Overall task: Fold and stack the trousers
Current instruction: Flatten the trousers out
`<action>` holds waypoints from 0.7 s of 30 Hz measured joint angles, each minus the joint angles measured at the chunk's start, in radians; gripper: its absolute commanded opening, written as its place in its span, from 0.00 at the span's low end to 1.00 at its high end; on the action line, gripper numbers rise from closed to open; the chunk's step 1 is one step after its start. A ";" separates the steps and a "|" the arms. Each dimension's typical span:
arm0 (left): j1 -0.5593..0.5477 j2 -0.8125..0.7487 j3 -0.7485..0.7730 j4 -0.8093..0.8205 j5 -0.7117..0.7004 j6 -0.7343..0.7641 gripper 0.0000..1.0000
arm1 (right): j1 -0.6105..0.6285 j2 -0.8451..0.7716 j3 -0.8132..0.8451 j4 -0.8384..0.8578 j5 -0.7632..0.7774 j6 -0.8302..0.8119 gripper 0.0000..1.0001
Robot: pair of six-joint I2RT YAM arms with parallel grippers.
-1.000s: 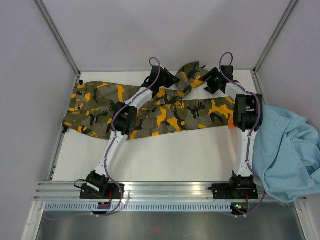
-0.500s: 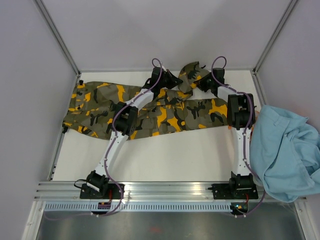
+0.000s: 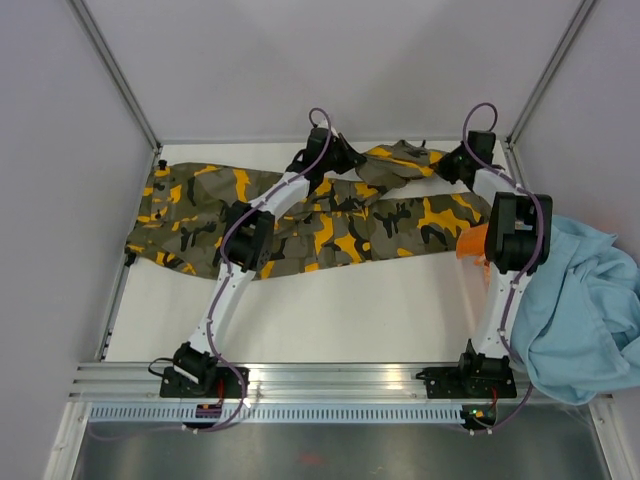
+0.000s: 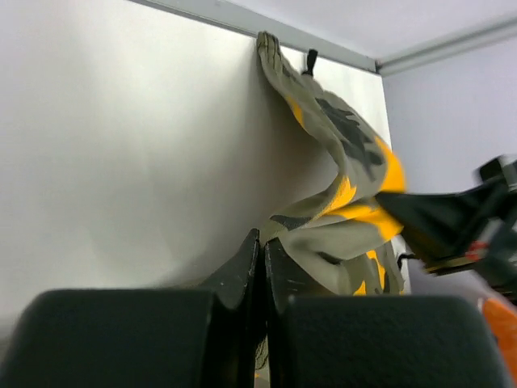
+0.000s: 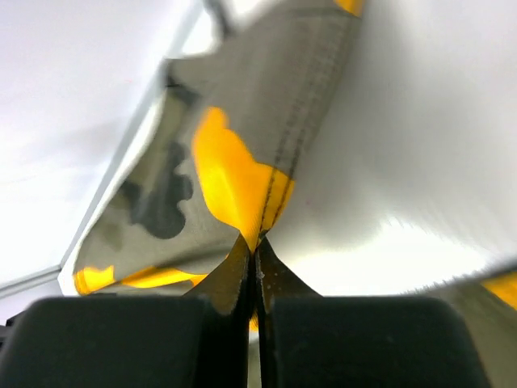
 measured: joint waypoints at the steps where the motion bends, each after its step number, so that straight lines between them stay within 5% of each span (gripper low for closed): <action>1: -0.010 -0.015 -0.012 -0.006 -0.010 0.019 0.06 | -0.011 -0.033 -0.011 -0.009 -0.003 -0.021 0.00; 9: -0.052 -0.059 0.014 0.064 -0.124 0.142 0.18 | -0.028 -0.150 -0.067 -0.061 0.042 -0.153 0.00; 16: -0.075 -0.059 0.062 0.144 -0.281 0.262 0.70 | -0.119 -0.151 -0.151 -0.171 0.137 -0.195 0.00; 18: -0.089 -0.059 0.062 0.140 -0.319 0.283 0.72 | -0.134 -0.153 -0.152 -0.193 0.165 -0.212 0.03; 21: -0.103 -0.068 0.055 0.105 -0.344 0.342 0.74 | -0.142 -0.159 -0.148 -0.217 0.194 -0.243 0.21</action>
